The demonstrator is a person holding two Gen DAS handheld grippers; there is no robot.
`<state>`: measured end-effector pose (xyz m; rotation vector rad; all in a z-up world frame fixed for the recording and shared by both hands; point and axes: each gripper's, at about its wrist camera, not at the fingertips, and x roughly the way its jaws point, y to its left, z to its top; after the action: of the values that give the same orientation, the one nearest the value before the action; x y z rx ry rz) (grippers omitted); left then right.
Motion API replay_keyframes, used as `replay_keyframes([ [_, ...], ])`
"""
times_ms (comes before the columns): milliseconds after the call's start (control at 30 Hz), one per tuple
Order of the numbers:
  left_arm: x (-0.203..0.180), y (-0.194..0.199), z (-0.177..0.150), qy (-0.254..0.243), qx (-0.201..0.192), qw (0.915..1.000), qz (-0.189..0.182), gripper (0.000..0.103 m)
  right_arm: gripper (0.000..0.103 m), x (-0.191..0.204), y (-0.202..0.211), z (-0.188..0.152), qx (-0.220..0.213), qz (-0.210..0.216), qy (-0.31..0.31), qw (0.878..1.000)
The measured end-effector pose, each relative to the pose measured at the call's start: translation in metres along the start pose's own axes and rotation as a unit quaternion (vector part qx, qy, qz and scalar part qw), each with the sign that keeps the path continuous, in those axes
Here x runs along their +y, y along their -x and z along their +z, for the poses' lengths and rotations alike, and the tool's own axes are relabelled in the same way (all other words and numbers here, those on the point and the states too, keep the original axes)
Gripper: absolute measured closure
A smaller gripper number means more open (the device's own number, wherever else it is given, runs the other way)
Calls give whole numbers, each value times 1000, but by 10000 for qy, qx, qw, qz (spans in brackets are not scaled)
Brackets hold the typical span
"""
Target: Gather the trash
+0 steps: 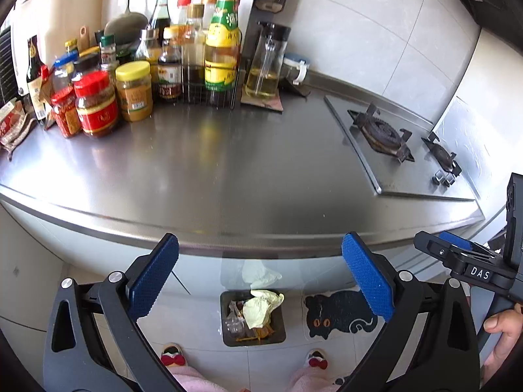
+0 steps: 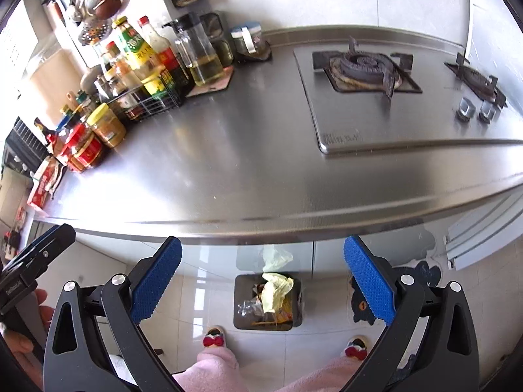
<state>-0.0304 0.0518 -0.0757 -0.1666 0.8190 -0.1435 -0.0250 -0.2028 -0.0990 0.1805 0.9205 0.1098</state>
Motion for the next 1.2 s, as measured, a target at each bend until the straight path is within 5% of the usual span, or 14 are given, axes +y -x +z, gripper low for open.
replay_keyframes([
  [333, -11, 52, 36, -169, -613, 9977, 243, 8, 3, 20, 53, 30, -563, -428, 172, 9973],
  [1200, -22, 62, 47, -336, -711, 9963, 343, 8, 3, 28, 80, 41, -795, -398, 189, 9959],
])
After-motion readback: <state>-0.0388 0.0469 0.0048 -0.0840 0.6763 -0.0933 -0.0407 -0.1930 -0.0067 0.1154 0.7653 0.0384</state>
